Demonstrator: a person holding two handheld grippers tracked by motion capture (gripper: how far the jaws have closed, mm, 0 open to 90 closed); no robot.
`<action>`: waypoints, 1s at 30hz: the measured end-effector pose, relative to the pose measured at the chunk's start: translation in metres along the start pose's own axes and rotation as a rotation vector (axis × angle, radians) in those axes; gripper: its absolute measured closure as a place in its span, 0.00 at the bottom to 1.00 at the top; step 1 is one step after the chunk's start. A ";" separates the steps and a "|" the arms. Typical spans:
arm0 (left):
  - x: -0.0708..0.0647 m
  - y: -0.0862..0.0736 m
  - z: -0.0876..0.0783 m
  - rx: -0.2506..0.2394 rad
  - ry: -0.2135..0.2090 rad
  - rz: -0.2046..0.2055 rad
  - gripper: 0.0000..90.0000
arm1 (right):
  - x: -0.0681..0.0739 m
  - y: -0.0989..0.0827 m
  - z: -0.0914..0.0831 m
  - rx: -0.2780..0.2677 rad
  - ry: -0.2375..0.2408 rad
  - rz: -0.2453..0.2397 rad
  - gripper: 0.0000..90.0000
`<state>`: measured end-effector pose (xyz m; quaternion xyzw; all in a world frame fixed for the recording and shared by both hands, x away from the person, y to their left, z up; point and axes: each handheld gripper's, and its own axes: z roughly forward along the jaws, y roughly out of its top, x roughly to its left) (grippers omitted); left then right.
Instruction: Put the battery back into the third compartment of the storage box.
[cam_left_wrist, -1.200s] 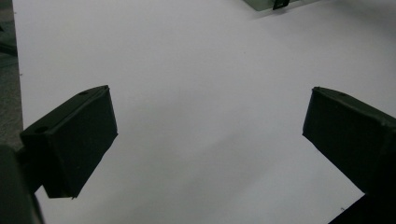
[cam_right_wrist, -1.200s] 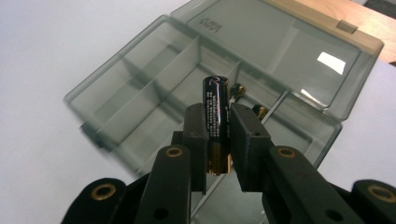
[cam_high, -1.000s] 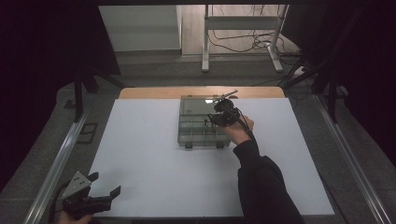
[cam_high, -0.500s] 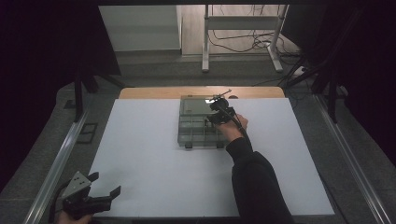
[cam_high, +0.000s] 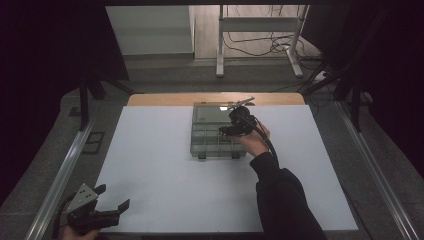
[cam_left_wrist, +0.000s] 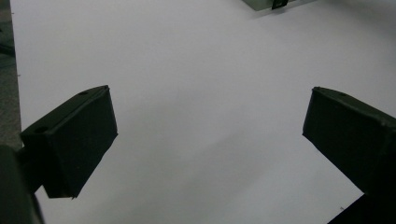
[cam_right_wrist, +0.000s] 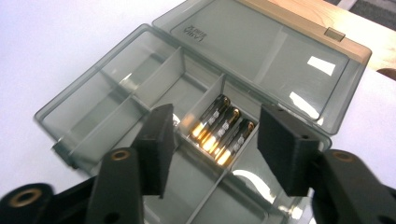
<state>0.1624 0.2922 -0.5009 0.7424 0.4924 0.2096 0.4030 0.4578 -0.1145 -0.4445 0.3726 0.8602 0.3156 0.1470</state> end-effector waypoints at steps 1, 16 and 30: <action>0.000 0.000 0.000 0.000 0.000 0.000 0.04 | 0.001 -0.001 -0.003 -0.002 -0.003 -0.010 0.48; 0.000 0.000 0.000 0.002 0.001 0.000 0.04 | 0.020 -0.024 -0.036 -0.030 0.081 -0.065 0.28; 0.000 0.000 0.001 -0.002 0.000 -0.005 0.04 | 0.032 -0.046 -0.058 -0.014 0.112 -0.082 0.13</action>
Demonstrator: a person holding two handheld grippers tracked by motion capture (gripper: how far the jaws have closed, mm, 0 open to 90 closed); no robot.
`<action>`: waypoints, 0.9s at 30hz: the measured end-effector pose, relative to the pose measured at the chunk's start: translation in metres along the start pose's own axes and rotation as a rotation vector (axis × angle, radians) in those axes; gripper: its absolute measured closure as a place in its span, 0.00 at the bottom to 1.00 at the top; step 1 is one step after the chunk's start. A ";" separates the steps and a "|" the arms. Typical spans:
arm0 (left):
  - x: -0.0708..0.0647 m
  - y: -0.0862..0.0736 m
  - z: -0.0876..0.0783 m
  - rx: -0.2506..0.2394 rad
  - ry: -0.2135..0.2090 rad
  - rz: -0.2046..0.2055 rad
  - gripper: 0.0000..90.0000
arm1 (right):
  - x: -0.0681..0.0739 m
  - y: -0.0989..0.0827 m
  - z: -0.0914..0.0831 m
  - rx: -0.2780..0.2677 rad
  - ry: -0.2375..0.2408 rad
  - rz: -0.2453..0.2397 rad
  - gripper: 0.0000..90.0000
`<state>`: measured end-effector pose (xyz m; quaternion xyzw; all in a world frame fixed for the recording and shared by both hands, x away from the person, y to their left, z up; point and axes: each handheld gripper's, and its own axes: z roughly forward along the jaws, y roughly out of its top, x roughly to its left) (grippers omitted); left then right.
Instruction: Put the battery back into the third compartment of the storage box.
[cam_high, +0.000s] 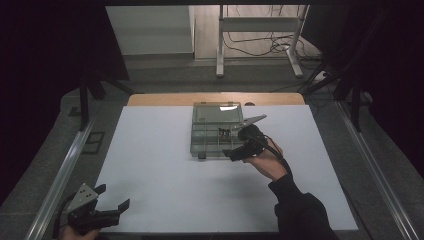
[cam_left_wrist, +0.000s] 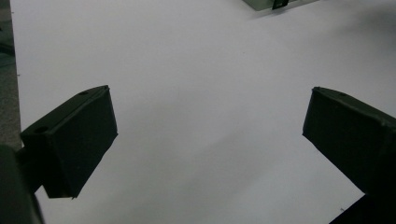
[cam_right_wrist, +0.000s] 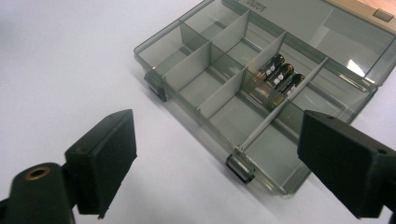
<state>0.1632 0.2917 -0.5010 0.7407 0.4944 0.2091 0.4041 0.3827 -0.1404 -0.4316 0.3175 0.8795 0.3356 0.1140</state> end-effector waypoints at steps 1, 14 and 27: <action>0.000 0.000 0.000 0.000 0.000 0.000 0.04 | 0.001 -0.001 -0.001 -0.003 -0.001 0.002 0.13; 0.000 0.000 0.000 0.000 0.000 -0.001 0.04 | 0.010 -0.025 -0.015 -0.039 -0.014 -0.014 0.02; 0.000 0.000 0.000 -0.001 -0.001 0.003 0.04 | 0.020 -0.042 -0.031 -0.067 -0.040 -0.038 0.00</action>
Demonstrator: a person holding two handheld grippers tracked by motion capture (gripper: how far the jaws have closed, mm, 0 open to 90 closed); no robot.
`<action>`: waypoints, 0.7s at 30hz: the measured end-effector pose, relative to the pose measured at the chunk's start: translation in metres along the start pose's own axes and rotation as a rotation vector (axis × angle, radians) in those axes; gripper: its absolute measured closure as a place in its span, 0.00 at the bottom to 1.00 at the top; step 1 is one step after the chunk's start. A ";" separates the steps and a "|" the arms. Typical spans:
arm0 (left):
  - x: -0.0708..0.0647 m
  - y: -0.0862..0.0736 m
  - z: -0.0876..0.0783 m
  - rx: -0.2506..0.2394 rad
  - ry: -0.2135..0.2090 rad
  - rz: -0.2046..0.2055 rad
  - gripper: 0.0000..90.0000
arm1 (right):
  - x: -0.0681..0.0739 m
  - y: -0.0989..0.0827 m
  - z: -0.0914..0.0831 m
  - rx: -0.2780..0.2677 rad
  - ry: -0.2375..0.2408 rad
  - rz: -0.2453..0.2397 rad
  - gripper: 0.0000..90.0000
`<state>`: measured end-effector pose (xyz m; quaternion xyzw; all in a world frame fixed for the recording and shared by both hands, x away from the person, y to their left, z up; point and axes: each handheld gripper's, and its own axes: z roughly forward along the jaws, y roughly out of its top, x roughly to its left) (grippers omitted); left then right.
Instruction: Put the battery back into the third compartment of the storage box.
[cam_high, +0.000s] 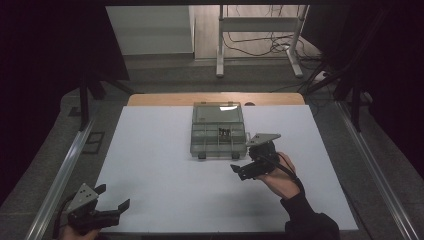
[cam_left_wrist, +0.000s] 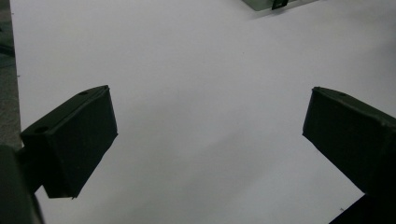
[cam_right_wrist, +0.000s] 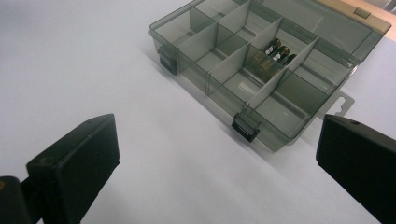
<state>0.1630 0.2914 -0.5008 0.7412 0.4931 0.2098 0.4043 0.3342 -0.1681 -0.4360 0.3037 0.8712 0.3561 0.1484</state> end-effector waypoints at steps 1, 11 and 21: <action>0.000 0.000 0.000 0.000 0.000 0.000 0.04 | 0.001 -0.001 -0.002 0.002 -0.003 -0.001 0.00; 0.000 0.000 0.000 0.002 0.000 0.003 0.04 | 0.008 -0.015 -0.016 -0.011 -0.019 -0.010 0.00; 0.000 0.000 0.000 -0.002 -0.003 -0.005 0.04 | 0.010 -0.034 -0.031 -0.053 -0.036 0.014 0.00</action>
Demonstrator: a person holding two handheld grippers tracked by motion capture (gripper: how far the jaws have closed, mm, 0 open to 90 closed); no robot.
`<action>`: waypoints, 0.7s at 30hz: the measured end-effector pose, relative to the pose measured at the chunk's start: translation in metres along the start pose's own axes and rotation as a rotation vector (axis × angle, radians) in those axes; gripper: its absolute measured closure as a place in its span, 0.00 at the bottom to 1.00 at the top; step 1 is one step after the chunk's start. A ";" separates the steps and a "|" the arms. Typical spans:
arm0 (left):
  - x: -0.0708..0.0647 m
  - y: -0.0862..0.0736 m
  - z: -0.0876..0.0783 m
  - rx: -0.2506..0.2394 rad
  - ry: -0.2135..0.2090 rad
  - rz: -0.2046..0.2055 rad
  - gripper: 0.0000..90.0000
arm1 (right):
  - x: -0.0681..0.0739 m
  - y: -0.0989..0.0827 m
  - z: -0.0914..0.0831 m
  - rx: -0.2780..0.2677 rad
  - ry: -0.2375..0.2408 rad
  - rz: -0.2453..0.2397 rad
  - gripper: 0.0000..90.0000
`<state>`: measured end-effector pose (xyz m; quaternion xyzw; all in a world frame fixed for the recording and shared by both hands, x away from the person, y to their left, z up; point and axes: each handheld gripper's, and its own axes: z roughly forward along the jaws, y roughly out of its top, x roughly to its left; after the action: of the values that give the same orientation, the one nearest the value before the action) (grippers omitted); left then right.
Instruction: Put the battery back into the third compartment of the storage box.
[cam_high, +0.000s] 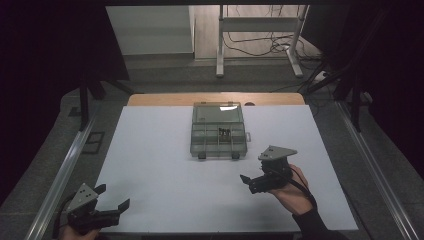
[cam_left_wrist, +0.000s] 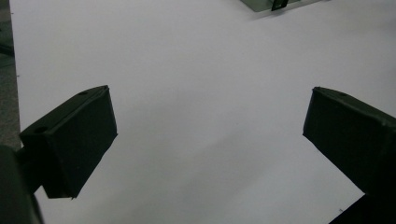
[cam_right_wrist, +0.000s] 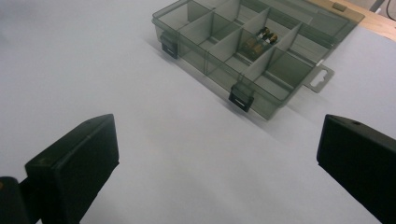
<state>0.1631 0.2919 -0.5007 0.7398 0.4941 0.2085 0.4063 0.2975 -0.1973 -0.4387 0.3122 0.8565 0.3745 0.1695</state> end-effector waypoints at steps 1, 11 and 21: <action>0.000 0.000 0.000 0.000 0.000 0.000 0.04 | 0.000 -0.002 -0.002 -0.003 -0.003 0.004 0.00; 0.000 0.000 0.000 0.000 0.000 0.000 0.04 | 0.000 -0.023 -0.016 -0.013 -0.038 0.020 0.00; 0.000 0.000 0.000 -0.002 0.000 0.000 0.04 | 0.002 -0.037 -0.029 -0.008 -0.085 0.015 0.00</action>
<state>0.1632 0.2918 -0.5005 0.7395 0.4939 0.2088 0.4069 0.2658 -0.2311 -0.4472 0.3336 0.8446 0.3656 0.2041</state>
